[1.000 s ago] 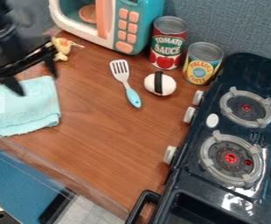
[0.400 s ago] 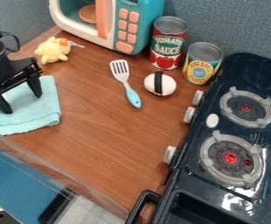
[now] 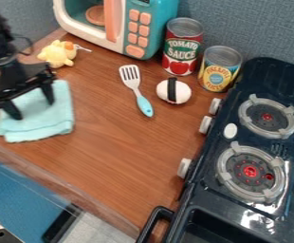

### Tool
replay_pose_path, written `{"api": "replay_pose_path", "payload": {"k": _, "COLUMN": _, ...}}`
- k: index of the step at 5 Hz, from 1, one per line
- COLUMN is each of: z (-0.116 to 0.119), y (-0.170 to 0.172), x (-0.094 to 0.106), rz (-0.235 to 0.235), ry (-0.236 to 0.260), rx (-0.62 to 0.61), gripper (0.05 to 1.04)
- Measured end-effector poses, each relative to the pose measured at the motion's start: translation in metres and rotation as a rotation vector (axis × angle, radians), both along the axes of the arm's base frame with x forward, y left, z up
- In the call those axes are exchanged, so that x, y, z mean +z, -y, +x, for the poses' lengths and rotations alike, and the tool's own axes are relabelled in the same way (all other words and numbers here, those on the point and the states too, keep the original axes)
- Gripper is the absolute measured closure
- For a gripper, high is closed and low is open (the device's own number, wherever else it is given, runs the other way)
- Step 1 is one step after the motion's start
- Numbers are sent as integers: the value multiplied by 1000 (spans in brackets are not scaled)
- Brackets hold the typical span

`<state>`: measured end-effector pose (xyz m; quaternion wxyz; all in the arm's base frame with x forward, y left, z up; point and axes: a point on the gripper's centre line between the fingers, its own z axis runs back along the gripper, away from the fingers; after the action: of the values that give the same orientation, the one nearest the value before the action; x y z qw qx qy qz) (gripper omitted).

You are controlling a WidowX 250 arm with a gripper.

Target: Move the blue clothe to next to the burner

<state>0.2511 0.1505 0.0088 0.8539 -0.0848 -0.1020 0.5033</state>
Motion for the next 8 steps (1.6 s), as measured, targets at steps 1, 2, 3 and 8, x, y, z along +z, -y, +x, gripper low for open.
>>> {"api": "replay_pose_path", "payload": {"k": 1, "z": 13, "y": 36, "x": 0, "rz": -4, "ry": -15, "rx": -123, "gripper": 83}}
{"api": "replay_pose_path", "payload": {"k": 2, "z": 26, "y": 70, "x": -1, "rz": 17, "ry": -42, "rx": -242, "gripper": 83}}
{"api": "replay_pose_path", "payload": {"k": 3, "z": 36, "y": 97, "x": -2, "rz": 26, "ry": -58, "rx": -329, "gripper": 83}}
{"api": "replay_pose_path", "payload": {"k": 8, "z": 4, "y": 195, "x": 7, "rz": -6, "ry": -78, "rx": -635, "gripper": 83}}
